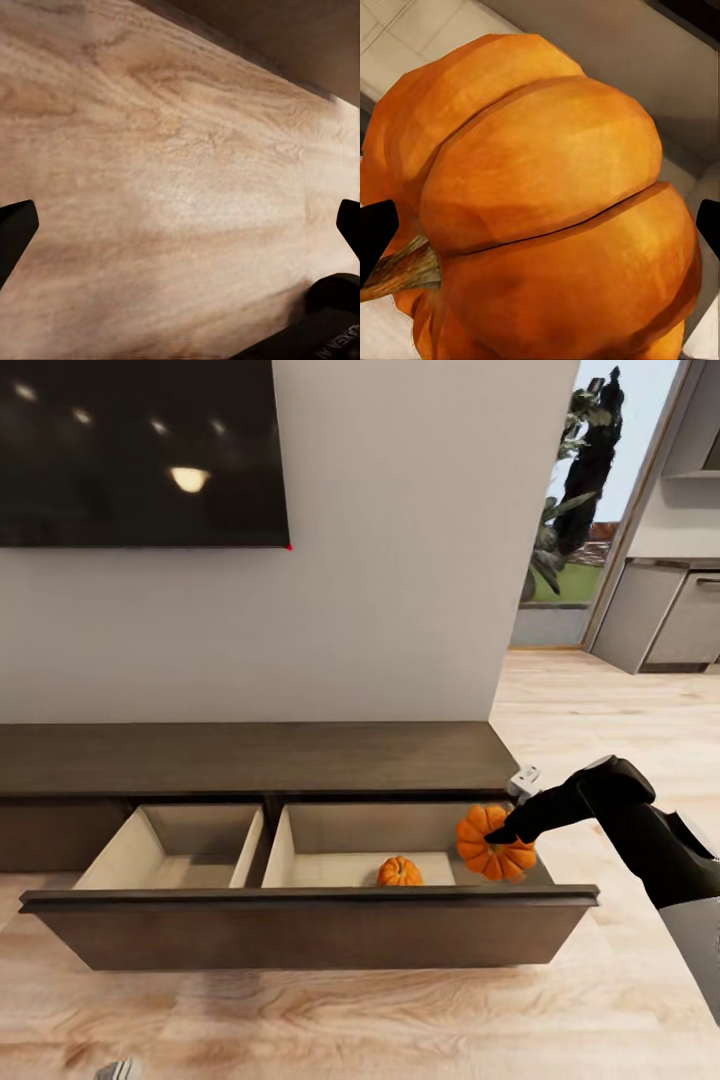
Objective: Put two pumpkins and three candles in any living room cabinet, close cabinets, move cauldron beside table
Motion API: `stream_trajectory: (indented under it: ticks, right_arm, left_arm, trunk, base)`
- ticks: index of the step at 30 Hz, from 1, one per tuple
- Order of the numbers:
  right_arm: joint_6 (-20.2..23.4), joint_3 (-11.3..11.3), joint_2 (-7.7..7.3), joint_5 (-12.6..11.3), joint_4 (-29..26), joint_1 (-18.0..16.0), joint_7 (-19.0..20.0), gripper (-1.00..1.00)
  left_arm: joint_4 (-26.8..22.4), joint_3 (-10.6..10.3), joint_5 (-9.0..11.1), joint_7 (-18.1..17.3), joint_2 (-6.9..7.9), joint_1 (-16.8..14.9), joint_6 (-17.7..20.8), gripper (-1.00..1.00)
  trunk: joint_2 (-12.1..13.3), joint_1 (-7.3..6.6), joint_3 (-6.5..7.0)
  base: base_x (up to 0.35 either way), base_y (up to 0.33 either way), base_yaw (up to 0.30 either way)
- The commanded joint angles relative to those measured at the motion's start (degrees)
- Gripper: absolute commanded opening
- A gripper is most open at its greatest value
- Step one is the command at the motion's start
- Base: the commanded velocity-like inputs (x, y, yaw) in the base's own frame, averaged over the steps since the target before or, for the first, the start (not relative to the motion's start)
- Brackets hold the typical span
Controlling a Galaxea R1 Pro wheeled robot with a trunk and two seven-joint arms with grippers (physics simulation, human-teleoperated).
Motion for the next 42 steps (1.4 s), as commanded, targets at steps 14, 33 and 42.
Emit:
stream_trajectory:
  ticks: [14, 33, 42]
  right_arm:
    - [-8.6, 1.5, 2.03, 0.7, 13.6, -0.1, -4.9, -1.0]
    - [-23.3, 1.6, 5.18, 0.6, 32.7, -0.1, -13.2, -1.0]
    - [-23.5, 1.6, 5.54, 0.5, 33.0, -0.1, -13.1, -1.0]
  left_arm:
    - [0.4, 0.0, -0.7, -0.7, 0.13, 0.0, 0.4, 1.0]
    - [0.4, 0.1, -0.7, -0.6, 0.11, 0.0, 0.4, 1.0]
    - [0.5, 0.5, -0.5, -0.5, 0.13, 0.0, 0.6, 1.0]
  trunk:
    - [0.0, 0.01, -0.06]
    - [0.0, 0.01, -0.06]
    - [0.0, 0.01, -0.06]
  base:
    - [0.296, 0.0, 0.0]
    - [0.069, -0.051, 0.0]
    - [0.007, -0.125, 0.0]
